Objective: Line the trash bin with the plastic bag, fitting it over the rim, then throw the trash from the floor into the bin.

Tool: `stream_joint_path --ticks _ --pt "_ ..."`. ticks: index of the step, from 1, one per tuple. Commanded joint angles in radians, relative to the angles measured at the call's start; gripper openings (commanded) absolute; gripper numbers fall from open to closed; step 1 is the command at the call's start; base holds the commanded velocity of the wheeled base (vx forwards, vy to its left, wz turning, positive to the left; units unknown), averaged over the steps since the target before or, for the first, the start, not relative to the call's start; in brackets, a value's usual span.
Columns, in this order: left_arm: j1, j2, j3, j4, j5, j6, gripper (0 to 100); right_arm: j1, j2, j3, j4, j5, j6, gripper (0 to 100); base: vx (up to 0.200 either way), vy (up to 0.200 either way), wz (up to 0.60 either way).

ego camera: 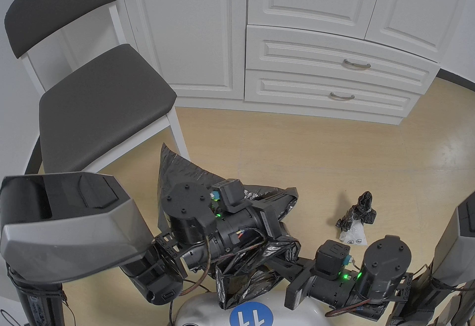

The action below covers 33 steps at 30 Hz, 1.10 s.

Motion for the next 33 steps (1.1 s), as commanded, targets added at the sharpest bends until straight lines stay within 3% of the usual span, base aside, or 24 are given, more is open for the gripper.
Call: stream_joint_path --ticks 1,6,12,16,22,25,33 --pt "-0.054 -0.011 -0.013 0.000 0.035 -0.005 0 0.030 -0.071 0.029 -0.018 0.000 -0.021 0 0.000 0.000 0.00" --pt "-0.094 -0.052 -0.018 0.000 0.048 -0.010 0 0.041 -0.103 0.046 -0.018 0.000 -0.047 0 0.000 0.000 0.00" --pt "-0.080 -0.031 -0.030 0.000 0.046 -0.056 0 0.043 -0.095 0.046 -0.018 0.000 -0.047 0 0.000 0.000 0.00" --pt "-0.069 0.000 -0.031 0.000 0.049 -0.142 0 0.043 -0.075 0.045 -0.018 0.000 -0.046 0 0.000 0.000 0.00" --pt "-0.068 0.066 -0.031 0.000 0.063 -0.153 0 0.041 -0.032 0.040 -0.018 0.001 -0.037 0 0.000 0.000 0.00" --pt "-0.045 0.106 -0.050 0.000 0.097 -0.156 0 0.033 0.018 0.029 -0.018 0.003 -0.027 0 0.000 0.000 0.00" --pt "0.015 0.186 -0.116 0.000 0.100 -0.205 0 0.013 0.078 -0.008 -0.018 0.003 0.025 0 0.000 0.000 0.00"
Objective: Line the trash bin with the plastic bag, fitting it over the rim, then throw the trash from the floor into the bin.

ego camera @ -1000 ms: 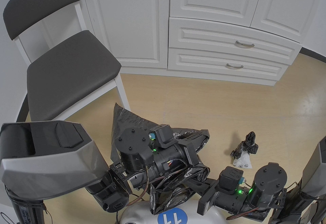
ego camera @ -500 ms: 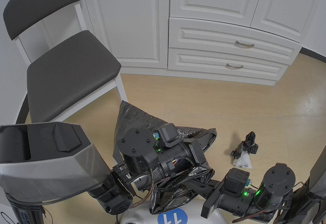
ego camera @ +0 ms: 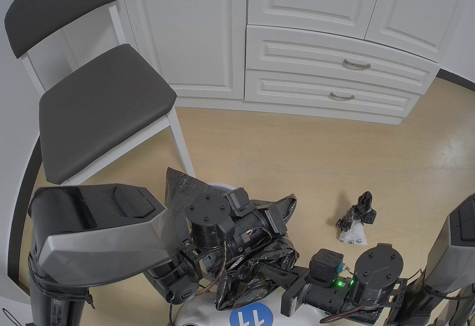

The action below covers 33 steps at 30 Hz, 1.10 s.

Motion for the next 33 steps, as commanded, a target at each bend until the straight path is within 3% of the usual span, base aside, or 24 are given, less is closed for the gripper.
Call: stream_joint_path --ticks 1,11,23,24,33 --pt "0.036 0.076 -0.049 -0.001 0.000 -0.010 0 -0.019 0.057 -0.021 -0.018 0.001 0.008 0 0.000 0.000 0.00" --pt "0.111 0.036 -0.055 -0.003 0.011 -0.001 0 -0.088 0.132 -0.087 -0.018 0.001 0.023 0 0.000 0.000 0.00" --pt "0.119 -0.021 -0.021 -0.003 0.005 0.039 0 -0.121 0.160 -0.110 -0.018 -0.002 0.014 0 0.000 0.000 0.00" --pt "0.119 -0.019 -0.020 -0.001 0.002 0.054 100 -0.121 0.157 -0.110 -0.018 -0.002 0.014 0 0.000 0.000 0.00" --pt "0.127 -0.087 0.068 0.002 -0.060 0.108 100 -0.156 0.164 -0.141 -0.018 -0.014 0.009 0 0.000 0.000 0.00"
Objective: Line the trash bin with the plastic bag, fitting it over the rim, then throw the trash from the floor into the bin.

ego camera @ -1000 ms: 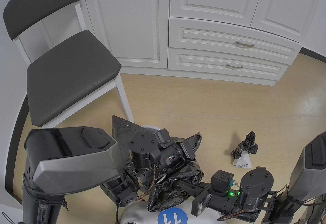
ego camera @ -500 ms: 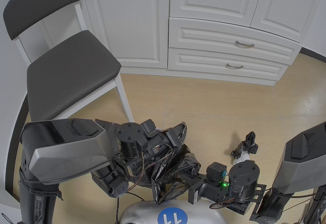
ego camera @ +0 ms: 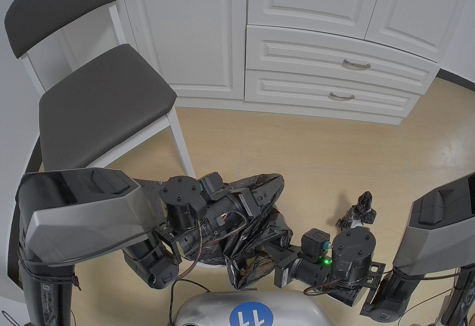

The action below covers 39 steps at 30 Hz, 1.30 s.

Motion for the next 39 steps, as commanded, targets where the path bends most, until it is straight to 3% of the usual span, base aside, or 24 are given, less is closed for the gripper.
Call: stream_joint_path --ticks 1,8,10,18,22,34,39 --pt "0.007 -0.065 0.062 0.006 -0.036 0.039 100 -0.022 0.011 -0.011 -0.018 -0.004 -0.009 0 0.000 0.000 0.00" --pt "0.024 -0.193 0.142 0.111 -0.094 0.174 100 -0.048 0.024 -0.013 -0.018 -0.006 -0.035 0 0.000 0.000 0.00" --pt "0.041 -0.285 0.131 0.297 -0.094 0.245 100 -0.057 0.020 -0.011 -0.018 -0.006 -0.037 0 0.000 0.000 0.00" --pt "0.079 -0.536 0.142 0.665 -0.079 0.392 100 -0.056 -0.009 0.009 -0.018 -0.006 -0.058 0 0.000 0.000 0.00" --pt "0.173 -0.616 0.182 0.860 -0.013 0.458 100 -0.053 -0.037 0.022 -0.018 -0.006 -0.064 0 0.000 0.000 0.00" --pt "0.246 -0.654 0.284 0.875 0.093 0.461 100 -0.044 -0.078 0.045 -0.018 -0.006 -0.086 0 0.000 0.000 0.00" --pt "0.294 -0.628 0.293 0.875 0.098 0.467 100 -0.041 -0.075 0.050 -0.018 -0.006 -0.086 0 0.000 0.000 0.00"
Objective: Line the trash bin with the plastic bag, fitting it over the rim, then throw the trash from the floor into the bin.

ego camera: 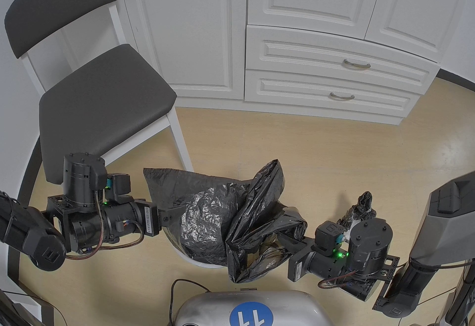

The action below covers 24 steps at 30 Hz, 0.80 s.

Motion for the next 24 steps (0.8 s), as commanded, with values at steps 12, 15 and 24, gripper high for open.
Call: stream_joint_path --ticks 12,15,24 --pt "0.081 0.230 -0.140 -0.005 0.003 -0.003 0 0.016 -0.011 0.009 -0.018 0.000 0.000 0 0.000 0.000 0.00" --pt "0.078 0.301 -0.193 -0.005 0.011 -0.001 0 0.018 -0.011 0.014 -0.018 0.000 0.000 0 0.000 0.000 0.00" --pt "0.069 0.493 -0.330 -0.043 0.048 -0.004 0 0.028 -0.014 0.020 -0.018 0.000 0.000 0 0.000 0.000 0.00"
